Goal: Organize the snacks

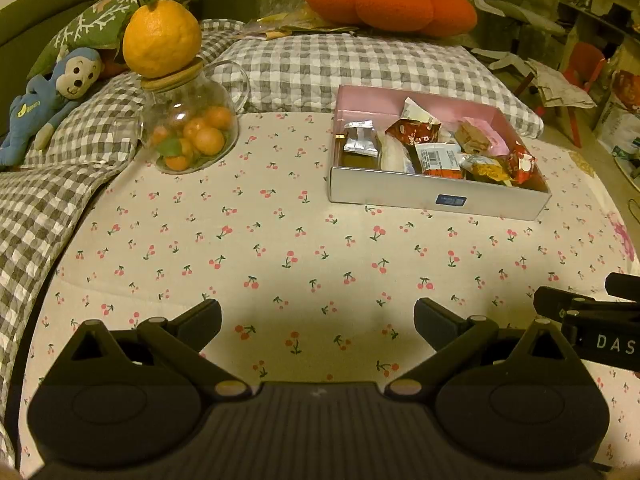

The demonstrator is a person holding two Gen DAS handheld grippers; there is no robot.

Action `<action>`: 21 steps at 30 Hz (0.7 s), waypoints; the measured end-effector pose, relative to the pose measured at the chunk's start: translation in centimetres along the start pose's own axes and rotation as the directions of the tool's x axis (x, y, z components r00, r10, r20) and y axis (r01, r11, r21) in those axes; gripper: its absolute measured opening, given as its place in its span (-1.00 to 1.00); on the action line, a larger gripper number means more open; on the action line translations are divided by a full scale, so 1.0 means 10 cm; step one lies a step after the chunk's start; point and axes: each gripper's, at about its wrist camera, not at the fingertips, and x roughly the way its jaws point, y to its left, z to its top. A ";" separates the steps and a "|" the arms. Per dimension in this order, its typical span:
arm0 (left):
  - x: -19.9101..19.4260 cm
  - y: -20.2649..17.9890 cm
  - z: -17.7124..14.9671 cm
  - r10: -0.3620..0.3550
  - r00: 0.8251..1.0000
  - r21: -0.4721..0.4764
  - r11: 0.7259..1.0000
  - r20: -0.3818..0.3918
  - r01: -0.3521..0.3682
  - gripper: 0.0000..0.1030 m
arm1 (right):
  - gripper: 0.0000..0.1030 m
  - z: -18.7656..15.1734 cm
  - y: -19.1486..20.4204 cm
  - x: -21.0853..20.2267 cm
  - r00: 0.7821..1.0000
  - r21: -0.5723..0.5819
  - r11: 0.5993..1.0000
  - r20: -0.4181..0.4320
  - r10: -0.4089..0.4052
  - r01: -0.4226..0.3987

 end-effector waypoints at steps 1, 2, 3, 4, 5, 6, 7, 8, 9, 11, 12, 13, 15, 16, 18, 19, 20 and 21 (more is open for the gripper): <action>0.00 0.00 0.00 0.000 1.000 0.000 1.000 0.000 0.000 0.99 | 0.74 0.00 0.00 0.00 1.000 -0.001 1.000 -0.001 0.000 0.000; 0.00 0.00 0.00 0.000 1.000 0.000 1.000 0.000 0.000 0.99 | 0.74 0.00 0.01 0.00 1.000 -0.003 1.000 -0.002 0.000 0.000; 0.00 0.00 0.00 0.000 1.000 0.000 1.000 -0.001 0.000 0.99 | 0.74 -0.01 0.01 0.01 1.000 -0.003 1.000 -0.003 -0.001 0.001; 0.00 0.00 0.00 0.001 1.000 0.000 1.000 -0.002 -0.001 0.99 | 0.74 -0.01 0.01 0.01 1.000 -0.003 1.000 -0.003 -0.001 0.001; 0.00 0.00 0.00 0.002 1.000 -0.001 1.000 -0.003 -0.002 0.99 | 0.74 -0.01 0.01 0.01 1.000 -0.004 1.000 -0.003 -0.001 0.001; 0.00 0.00 0.00 0.003 1.000 -0.001 1.000 -0.004 -0.003 0.99 | 0.74 -0.01 0.02 0.01 1.000 -0.005 1.000 -0.003 -0.002 0.001; 0.00 0.00 0.00 0.003 1.000 -0.001 1.000 -0.004 -0.003 0.99 | 0.74 -0.01 0.02 0.01 1.000 -0.005 1.000 -0.004 -0.001 0.001; 0.00 0.00 0.00 0.004 1.000 -0.002 1.000 -0.004 -0.004 0.99 | 0.74 -0.01 0.02 0.01 1.000 -0.005 1.000 -0.004 -0.002 0.002; 0.00 0.00 0.00 0.004 1.000 -0.003 1.000 -0.004 -0.004 0.99 | 0.74 -0.01 0.02 0.01 1.000 -0.005 1.000 -0.004 -0.002 0.002; 0.00 0.00 0.00 0.005 1.000 -0.005 1.000 -0.004 -0.005 0.99 | 0.74 -0.01 0.02 0.01 1.000 -0.005 1.000 -0.004 -0.002 0.002; 0.00 0.00 0.00 0.005 1.000 -0.007 1.000 -0.004 -0.005 0.99 | 0.74 -0.01 0.02 0.01 1.000 -0.005 1.000 -0.004 -0.002 0.002; 0.00 0.00 0.00 0.005 1.000 -0.008 1.000 -0.005 -0.005 0.99 | 0.74 -0.01 0.02 0.01 1.000 -0.005 1.000 -0.004 -0.002 0.002; 0.00 0.00 0.00 0.007 1.000 -0.009 1.000 -0.006 -0.007 0.99 | 0.74 -0.01 0.02 0.01 1.000 -0.005 1.000 -0.004 -0.002 0.002; 0.01 0.00 0.00 0.008 1.000 -0.009 1.000 -0.008 -0.008 0.99 | 0.74 -0.01 0.02 0.01 1.000 -0.005 1.000 -0.004 -0.002 0.002; 0.01 0.01 0.00 0.009 1.000 -0.009 1.000 -0.009 -0.009 0.99 | 0.74 -0.01 0.02 0.01 1.000 -0.005 1.000 -0.005 -0.002 0.002; 0.01 0.01 0.01 0.008 1.000 -0.009 1.000 -0.010 -0.008 0.99 | 0.74 -0.01 0.03 0.02 1.000 -0.006 1.000 -0.006 -0.002 0.002; 0.01 0.01 0.00 0.008 1.000 -0.008 1.000 -0.010 -0.008 0.99 | 0.74 -0.02 0.03 0.02 1.000 -0.007 1.000 -0.007 -0.002 0.002; 0.01 0.01 0.00 0.008 1.000 -0.009 1.000 -0.010 -0.008 0.99 | 0.74 -0.02 0.03 0.02 1.000 -0.008 1.000 -0.007 -0.001 0.001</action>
